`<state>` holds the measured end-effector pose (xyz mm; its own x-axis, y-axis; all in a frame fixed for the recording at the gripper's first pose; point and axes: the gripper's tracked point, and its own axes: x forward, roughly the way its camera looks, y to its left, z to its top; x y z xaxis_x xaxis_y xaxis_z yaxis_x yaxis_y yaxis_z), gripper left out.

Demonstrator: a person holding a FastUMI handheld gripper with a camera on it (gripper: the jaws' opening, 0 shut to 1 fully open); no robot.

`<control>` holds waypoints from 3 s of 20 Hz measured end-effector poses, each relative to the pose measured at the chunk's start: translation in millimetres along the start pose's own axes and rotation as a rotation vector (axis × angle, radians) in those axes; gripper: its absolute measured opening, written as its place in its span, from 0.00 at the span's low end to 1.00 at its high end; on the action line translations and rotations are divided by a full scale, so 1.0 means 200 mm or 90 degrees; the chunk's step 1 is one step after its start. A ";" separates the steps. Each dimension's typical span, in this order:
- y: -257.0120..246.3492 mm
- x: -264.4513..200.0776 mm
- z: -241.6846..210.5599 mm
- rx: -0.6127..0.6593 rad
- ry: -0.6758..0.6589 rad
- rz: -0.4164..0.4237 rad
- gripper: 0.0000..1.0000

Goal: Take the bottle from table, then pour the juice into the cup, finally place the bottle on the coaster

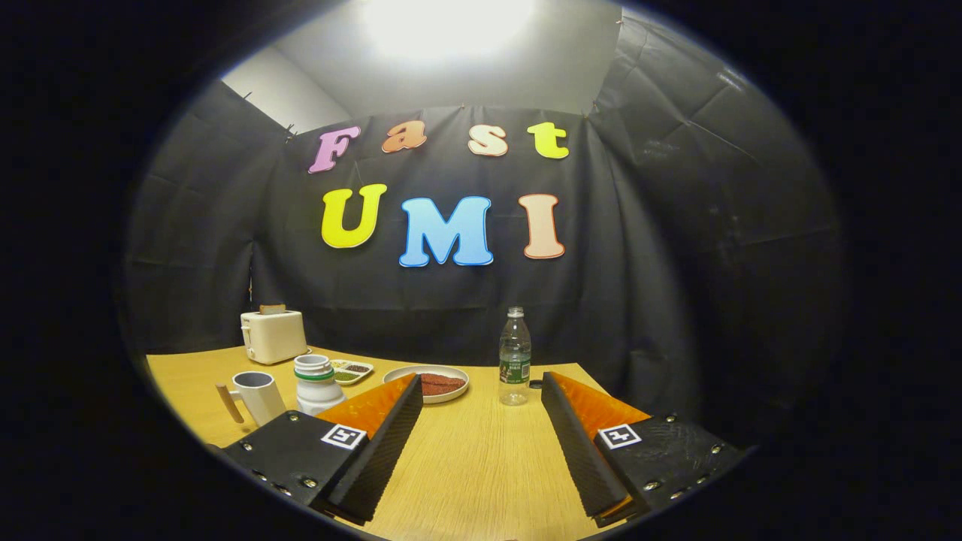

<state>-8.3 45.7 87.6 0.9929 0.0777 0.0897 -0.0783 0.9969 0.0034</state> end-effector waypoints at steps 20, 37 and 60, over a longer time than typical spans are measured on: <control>0.58 -0.07 -0.31 0.026 0.069 0.116 0.97; 0.76 0.18 -0.54 0.030 0.142 0.113 0.83; 0.92 0.28 -0.45 -0.205 0.168 0.113 0.69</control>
<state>40.7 233.5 2.6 0.9589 0.2056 -0.1957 -0.2585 0.9171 -0.3033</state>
